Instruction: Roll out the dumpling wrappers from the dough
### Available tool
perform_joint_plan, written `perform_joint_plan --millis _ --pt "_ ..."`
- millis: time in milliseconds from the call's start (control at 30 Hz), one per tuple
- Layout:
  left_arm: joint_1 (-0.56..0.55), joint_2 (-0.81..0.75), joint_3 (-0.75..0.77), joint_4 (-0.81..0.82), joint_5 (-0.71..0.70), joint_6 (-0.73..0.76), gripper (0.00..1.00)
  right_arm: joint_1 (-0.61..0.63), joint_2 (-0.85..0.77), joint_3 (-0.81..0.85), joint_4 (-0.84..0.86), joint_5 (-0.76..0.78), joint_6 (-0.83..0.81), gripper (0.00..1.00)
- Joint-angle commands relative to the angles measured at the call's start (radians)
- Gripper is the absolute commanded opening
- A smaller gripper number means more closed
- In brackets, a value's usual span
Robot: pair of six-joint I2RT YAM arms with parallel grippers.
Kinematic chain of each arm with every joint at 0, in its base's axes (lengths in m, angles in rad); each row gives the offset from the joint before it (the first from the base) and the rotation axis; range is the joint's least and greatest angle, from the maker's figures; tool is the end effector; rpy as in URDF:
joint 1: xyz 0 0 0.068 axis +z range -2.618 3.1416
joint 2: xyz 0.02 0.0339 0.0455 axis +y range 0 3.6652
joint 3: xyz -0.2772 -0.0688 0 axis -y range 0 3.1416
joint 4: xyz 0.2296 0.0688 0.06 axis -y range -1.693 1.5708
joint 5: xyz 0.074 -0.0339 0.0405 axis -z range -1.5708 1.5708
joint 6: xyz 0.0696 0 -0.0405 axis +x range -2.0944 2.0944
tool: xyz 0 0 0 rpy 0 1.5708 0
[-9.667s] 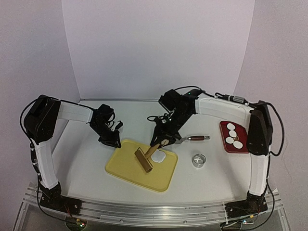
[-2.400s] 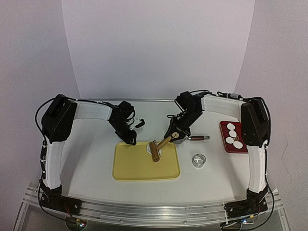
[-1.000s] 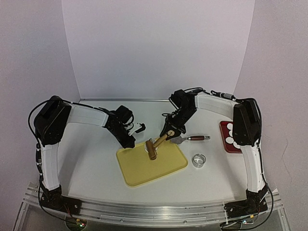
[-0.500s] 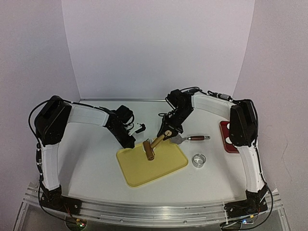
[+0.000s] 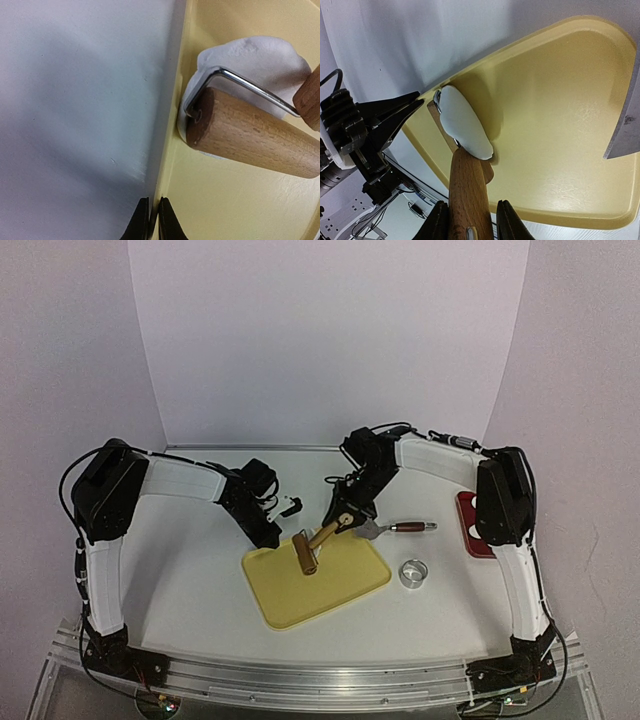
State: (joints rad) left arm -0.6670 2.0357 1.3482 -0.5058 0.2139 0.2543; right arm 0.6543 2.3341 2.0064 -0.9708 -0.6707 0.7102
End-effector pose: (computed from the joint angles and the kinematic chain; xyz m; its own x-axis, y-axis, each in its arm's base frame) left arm 0.3147 -0.2666 0.1299 -0.5393 0.7376 -0.4064 0.8283 0.5516 -0.0983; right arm 0.3568 0.3282 0.1729 -0.9768 -0.1055 0.1864 0.0362 0.7764 0.6293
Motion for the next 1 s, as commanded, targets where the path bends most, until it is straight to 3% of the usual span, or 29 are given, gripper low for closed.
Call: perform_joint_plan --millis 0,967 --pt "-0.016 0.017 -0.014 0.017 -0.008 -0.063 0.0 0.082 0.197 -0.133 -0.239 0.356 0.042 0.0" --pt "-0.016 -0.019 -0.074 0.043 -0.003 -0.093 0.0 0.11 0.166 -0.191 -0.226 0.412 0.055 0.0"
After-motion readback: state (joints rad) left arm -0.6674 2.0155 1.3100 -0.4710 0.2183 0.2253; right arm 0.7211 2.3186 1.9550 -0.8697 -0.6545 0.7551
